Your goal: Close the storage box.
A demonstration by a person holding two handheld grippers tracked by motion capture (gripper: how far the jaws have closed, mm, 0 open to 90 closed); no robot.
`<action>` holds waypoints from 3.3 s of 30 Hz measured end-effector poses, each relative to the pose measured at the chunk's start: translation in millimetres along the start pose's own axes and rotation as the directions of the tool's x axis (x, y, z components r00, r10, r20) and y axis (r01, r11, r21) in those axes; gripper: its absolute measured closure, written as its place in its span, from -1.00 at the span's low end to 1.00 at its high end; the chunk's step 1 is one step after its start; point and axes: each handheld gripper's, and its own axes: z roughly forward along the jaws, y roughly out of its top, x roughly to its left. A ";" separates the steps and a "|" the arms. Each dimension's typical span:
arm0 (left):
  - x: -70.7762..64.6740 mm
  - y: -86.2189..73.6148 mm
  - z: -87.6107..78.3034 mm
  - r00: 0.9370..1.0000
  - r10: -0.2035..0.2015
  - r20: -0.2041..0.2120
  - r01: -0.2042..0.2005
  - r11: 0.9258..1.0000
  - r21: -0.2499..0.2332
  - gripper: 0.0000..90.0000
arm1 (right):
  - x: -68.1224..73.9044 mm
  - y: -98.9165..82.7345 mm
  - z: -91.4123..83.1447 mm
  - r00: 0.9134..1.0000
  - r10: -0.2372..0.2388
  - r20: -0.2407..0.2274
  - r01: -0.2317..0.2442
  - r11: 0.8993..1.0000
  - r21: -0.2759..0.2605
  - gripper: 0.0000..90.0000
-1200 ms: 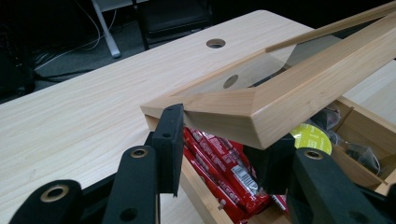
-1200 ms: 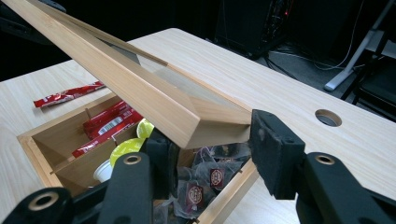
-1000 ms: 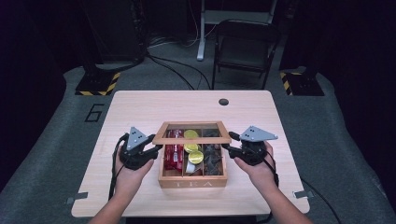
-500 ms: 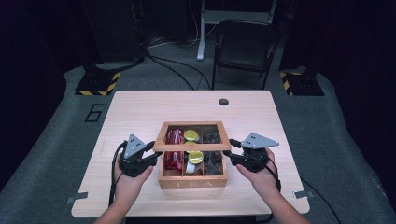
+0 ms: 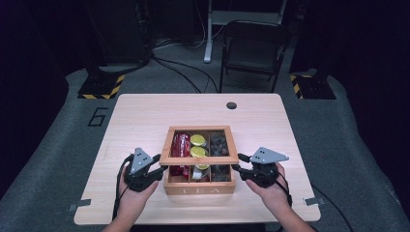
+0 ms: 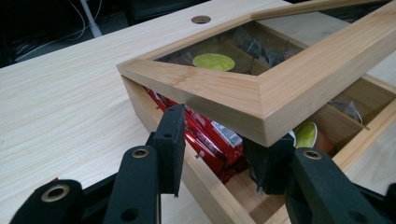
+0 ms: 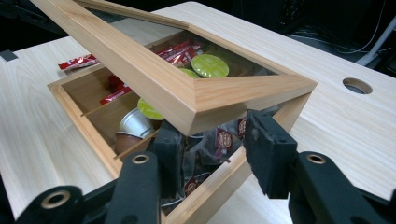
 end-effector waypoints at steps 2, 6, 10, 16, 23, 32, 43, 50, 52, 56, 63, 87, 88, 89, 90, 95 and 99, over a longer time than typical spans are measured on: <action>-0.8 -2.6 -0.2 1.000 0.001 0.007 -0.001 1.000 0.005 0.32 | 0.9 -1.5 -0.3 1.000 -0.001 0.002 0.001 1.000 0.000 0.32; -2.4 -8.5 -0.2 1.000 -0.003 0.013 0.003 1.000 0.001 0.32 | 3.7 -7.4 -2.4 1.000 -0.013 0.001 0.013 1.000 0.004 0.38; -3.2 -12.3 0.2 1.000 -0.008 0.018 0.008 1.000 -0.005 0.31 | 7.7 -11.0 -6.6 1.000 0.007 0.004 -0.007 1.000 -0.002 0.41; -3.1 -17.8 2.9 0.999 -0.019 0.029 0.019 1.000 -0.020 0.30 | 8.8 -17.0 -11.0 1.000 0.009 -0.005 -0.009 1.000 -0.018 0.46; -4.4 -27.8 6.1 0.999 0.009 0.038 -0.009 1.000 -0.002 0.29 | 14.3 -26.5 -12.5 0.999 0.029 -0.033 -0.030 0.999 -0.022 0.45; -6.3 -35.5 10.0 0.999 0.001 0.040 -0.002 1.000 0.021 0.28 | 14.0 -33.3 -9.9 0.998 0.030 -0.050 -0.029 1.000 0.009 0.45; -12.8 -35.8 0.5 0.997 -0.008 0.073 0.004 0.998 0.061 0.32 | 12.2 -38.6 -7.6 0.997 0.034 -0.076 -0.031 0.999 0.033 0.45; -13.9 -45.1 -0.5 0.996 0.006 0.092 -0.010 0.999 0.048 0.34 | 14.3 -42.1 -5.0 0.997 0.018 -0.068 -0.014 0.998 0.066 0.45; -13.7 -45.9 -0.4 0.996 0.005 0.095 -0.010 0.999 0.053 0.34 | 14.7 -42.6 -4.1 0.998 0.021 -0.063 -0.017 0.997 0.070 0.45; -14.3 -48.8 0.2 0.996 -0.004 0.093 -0.001 0.998 0.055 0.34 | 14.3 -44.2 -2.6 0.997 0.016 -0.070 -0.010 0.996 0.083 0.44; -14.8 -52.7 2.5 0.995 -0.025 0.099 0.017 0.997 0.075 0.33 | 13.9 -47.4 0.6 0.996 0.031 -0.081 -0.022 0.993 0.115 0.44; -11.5 -54.1 5.8 0.986 -0.071 0.153 0.050 0.990 0.135 -0.24 | 10.7 -48.9 2.7 0.991 0.070 -0.116 -0.057 0.993 0.105 0.09; -10.7 -53.1 4.7 0.985 -0.068 0.157 0.047 0.990 0.132 -0.22 | 9.8 -49.1 2.7 0.991 0.062 -0.120 -0.049 0.993 0.108 0.09; -10.2 -52.6 3.7 0.985 -0.067 0.157 0.047 0.991 0.124 -0.22 | 9.5 -49.1 2.9 0.991 0.062 -0.120 -0.049 0.993 0.106 0.08; -9.1 -51.4 1.9 0.984 -0.076 0.164 0.056 0.991 0.120 -0.21 | 9.2 -48.7 2.9 0.991 0.068 -0.115 -0.056 0.993 0.103 0.08; -4.0 -49.8 -2.0 0.985 -0.086 0.151 0.071 0.992 0.104 -0.21 | 8.0 -47.7 2.2 0.991 0.074 -0.114 -0.063 0.993 0.098 0.07; 2.8 -48.7 -3.8 0.984 -0.104 0.142 0.093 0.992 0.084 -0.20 | 5.8 -47.7 2.1 0.992 0.068 -0.109 -0.058 0.994 0.095 0.06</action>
